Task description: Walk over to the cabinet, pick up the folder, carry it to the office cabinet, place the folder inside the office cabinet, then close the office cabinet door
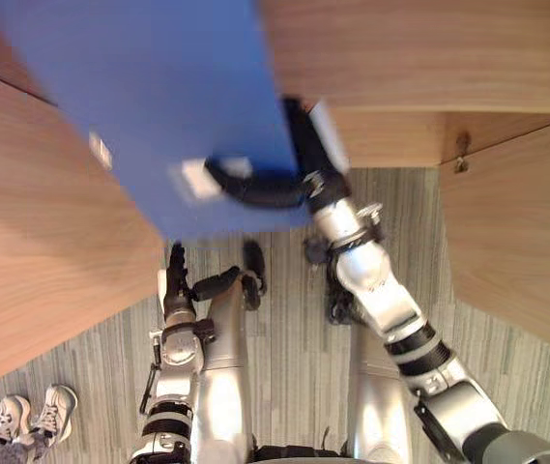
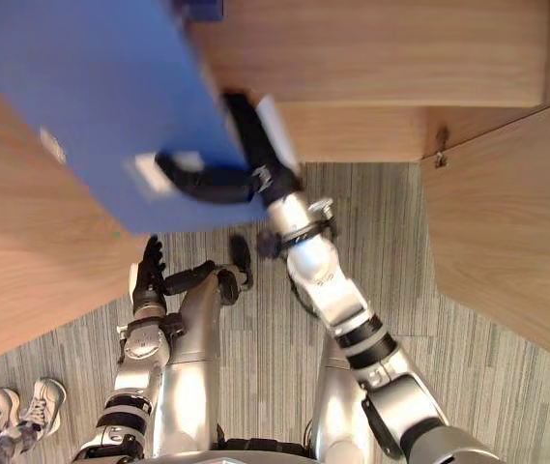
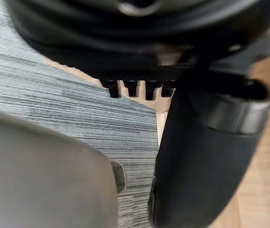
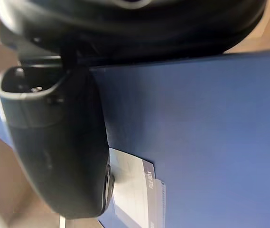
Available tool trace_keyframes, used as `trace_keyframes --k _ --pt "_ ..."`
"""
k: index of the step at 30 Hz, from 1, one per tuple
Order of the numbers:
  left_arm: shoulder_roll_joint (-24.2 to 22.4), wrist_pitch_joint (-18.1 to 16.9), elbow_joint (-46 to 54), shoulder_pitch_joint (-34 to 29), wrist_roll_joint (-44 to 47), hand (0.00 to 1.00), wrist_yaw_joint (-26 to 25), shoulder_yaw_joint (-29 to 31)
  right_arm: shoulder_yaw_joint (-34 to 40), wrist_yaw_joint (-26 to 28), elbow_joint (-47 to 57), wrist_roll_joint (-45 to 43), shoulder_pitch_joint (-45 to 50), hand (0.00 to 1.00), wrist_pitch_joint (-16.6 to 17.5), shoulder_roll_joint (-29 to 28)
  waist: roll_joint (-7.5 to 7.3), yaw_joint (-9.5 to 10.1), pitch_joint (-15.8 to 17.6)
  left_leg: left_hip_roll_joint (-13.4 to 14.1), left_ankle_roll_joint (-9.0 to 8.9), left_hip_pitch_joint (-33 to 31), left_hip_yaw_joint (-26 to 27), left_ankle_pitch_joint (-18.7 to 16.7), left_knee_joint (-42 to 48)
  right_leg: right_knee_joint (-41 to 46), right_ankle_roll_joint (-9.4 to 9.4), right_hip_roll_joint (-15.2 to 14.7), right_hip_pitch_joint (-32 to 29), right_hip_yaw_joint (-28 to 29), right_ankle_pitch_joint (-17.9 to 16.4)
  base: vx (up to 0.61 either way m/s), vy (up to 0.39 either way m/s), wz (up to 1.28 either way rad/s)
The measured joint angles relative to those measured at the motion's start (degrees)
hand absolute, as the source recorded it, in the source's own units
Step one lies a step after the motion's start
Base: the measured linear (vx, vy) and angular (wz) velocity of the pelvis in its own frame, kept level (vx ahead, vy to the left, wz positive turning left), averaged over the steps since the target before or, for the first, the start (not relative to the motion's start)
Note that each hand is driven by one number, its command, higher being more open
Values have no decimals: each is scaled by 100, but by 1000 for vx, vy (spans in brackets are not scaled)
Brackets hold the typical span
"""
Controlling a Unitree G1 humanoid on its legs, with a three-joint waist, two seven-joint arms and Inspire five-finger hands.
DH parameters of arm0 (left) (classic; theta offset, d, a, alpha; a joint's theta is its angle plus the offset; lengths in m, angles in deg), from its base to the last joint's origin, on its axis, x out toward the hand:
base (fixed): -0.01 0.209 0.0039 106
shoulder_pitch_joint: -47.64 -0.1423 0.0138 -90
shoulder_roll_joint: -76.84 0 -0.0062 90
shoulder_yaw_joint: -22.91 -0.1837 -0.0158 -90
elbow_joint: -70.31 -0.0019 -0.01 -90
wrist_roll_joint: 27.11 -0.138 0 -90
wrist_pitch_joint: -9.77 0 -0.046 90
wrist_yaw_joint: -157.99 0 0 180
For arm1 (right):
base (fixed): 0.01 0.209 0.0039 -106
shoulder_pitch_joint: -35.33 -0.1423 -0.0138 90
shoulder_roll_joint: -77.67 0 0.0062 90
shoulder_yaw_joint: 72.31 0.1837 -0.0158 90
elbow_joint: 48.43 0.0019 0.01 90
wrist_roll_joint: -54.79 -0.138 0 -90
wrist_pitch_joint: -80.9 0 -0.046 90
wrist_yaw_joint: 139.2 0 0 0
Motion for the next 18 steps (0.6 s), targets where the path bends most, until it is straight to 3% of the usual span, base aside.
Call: trace_keyframes --k 5,13,18 --pt "-17 26 1081 -519 243 100 139 -264 1265 -474 -552 -1464 -1129 0 13 344 -4 121 58 3 17 -479 -47 -62 295 346 -28 -52 -464 8 -126 -11 -36 5" --pt "-40 10 1623 -757 446 100 201 -544 2156 -1030 -1789 -3446 -2003 0 71 587 -3 200 57 29 33 -606 -90 -53 305 357 -59 -63 -559 -84 -173 16 -37 1" --pt "-221 2 1939 -760 460 100 89 -937 2613 -1339 -2302 -4068 -2595 0 155 596 1 207 54 33 36 -654 -118 -50 305 353 -69 -76 -584 -137 -177 0 0 0"
